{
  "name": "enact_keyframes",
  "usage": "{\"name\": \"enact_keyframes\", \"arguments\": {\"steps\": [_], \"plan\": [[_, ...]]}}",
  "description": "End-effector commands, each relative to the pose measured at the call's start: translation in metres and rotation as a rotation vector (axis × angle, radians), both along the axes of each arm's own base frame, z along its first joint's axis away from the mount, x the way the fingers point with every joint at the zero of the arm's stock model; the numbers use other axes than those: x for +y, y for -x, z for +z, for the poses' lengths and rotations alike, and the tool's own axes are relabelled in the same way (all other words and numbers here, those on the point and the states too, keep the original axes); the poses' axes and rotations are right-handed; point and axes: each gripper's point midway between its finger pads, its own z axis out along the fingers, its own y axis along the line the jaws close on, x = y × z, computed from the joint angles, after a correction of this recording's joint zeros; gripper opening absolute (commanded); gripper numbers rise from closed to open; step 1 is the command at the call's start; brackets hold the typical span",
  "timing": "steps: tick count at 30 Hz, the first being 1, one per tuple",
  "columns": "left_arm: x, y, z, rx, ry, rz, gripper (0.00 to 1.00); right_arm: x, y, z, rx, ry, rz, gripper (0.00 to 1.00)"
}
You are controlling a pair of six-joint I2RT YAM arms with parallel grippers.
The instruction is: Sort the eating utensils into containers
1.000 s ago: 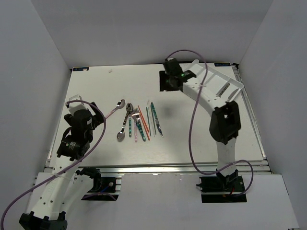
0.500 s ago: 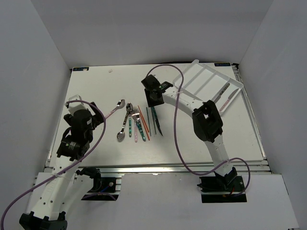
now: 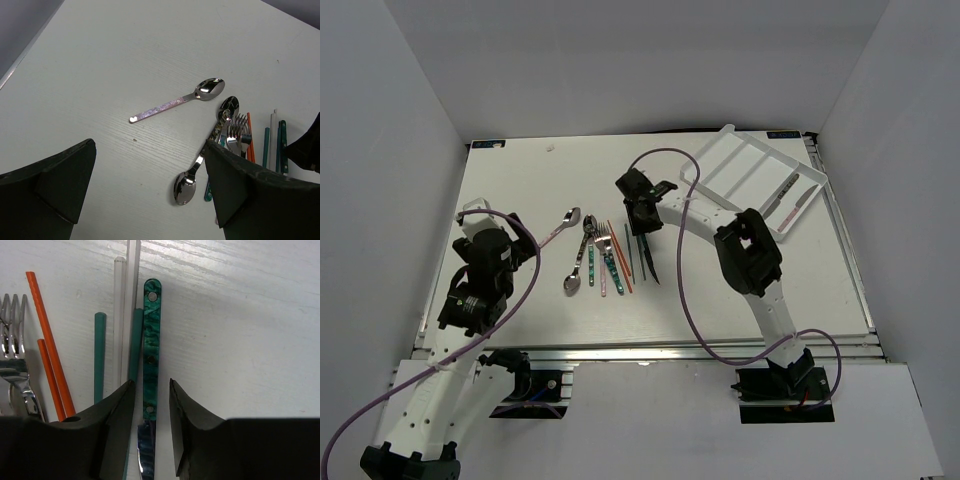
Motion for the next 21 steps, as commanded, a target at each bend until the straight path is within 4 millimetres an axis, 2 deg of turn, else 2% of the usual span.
{"name": "enact_keyframes", "arguments": {"steps": [1, 6, 15, 18, 20, 21], "plan": [[0.002, 0.001, 0.004, -0.015, -0.005, 0.006, 0.98, 0.001, 0.001, -0.022, 0.028, 0.000, -0.007, 0.39], [0.002, 0.002, 0.005, -0.017, -0.005, 0.006, 0.98, -0.009, 0.008, -0.041, 0.068, 0.023, -0.026, 0.34], [0.002, 0.002, 0.004, -0.015, -0.006, 0.007, 0.98, -0.019, 0.014, -0.049, 0.092, 0.020, -0.030, 0.19], [0.002, 0.002, 0.004, -0.015, -0.006, 0.007, 0.98, -0.024, 0.012, -0.045, 0.096, 0.013, -0.032, 0.03], [0.002, 0.002, 0.005, -0.018, -0.005, 0.007, 0.98, -0.034, 0.008, -0.041, 0.093, 0.012, -0.048, 0.01], [0.002, 0.002, 0.005, -0.018, -0.004, 0.006, 0.98, -0.040, 0.001, -0.029, 0.079, -0.008, -0.063, 0.00]]}}
